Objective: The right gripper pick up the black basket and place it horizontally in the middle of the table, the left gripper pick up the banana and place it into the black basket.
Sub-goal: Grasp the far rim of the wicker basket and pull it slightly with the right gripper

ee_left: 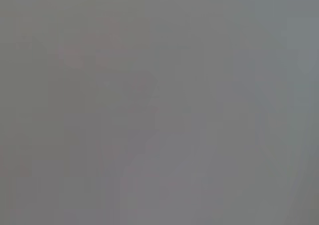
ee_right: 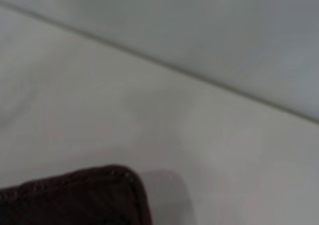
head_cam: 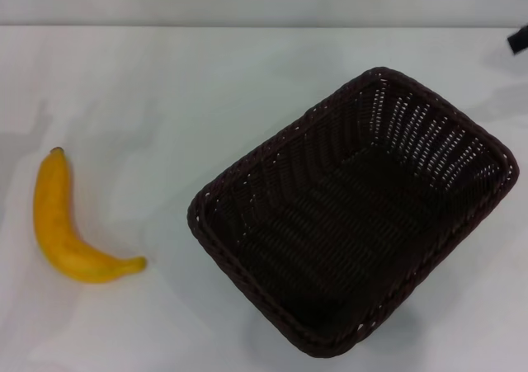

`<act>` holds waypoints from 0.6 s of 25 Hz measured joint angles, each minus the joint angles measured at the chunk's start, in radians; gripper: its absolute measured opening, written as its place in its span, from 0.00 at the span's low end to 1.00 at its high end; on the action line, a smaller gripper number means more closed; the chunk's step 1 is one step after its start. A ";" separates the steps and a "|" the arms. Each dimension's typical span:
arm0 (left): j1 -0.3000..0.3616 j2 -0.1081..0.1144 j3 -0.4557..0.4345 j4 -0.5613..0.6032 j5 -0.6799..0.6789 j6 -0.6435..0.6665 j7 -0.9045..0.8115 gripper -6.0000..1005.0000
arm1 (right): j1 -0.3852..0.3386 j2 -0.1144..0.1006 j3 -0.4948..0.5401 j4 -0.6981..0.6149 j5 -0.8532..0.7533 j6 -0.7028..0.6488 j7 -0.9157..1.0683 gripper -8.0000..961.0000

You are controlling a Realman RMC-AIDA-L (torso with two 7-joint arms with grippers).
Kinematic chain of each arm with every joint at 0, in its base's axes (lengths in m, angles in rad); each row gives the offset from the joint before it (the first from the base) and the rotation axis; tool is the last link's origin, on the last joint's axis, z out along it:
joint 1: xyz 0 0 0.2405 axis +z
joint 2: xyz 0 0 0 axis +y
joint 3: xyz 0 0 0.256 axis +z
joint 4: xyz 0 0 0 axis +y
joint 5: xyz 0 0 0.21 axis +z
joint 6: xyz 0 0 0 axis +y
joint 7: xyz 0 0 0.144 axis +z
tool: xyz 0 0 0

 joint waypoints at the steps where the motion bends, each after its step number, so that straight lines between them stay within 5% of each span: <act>1: 0.001 0.000 0.000 0.000 0.000 -0.002 -0.003 0.86 | 0.027 0.010 -0.004 0.012 -0.035 0.009 0.006 0.86; 8: 0.001 0.003 0.001 0.001 0.001 0.009 -0.008 0.85 | 0.154 0.076 -0.050 0.124 -0.198 -0.007 0.014 0.86; 15: -0.010 0.003 0.002 0.005 0.004 0.029 -0.002 0.85 | 0.233 0.101 -0.139 0.266 -0.241 -0.076 0.011 0.85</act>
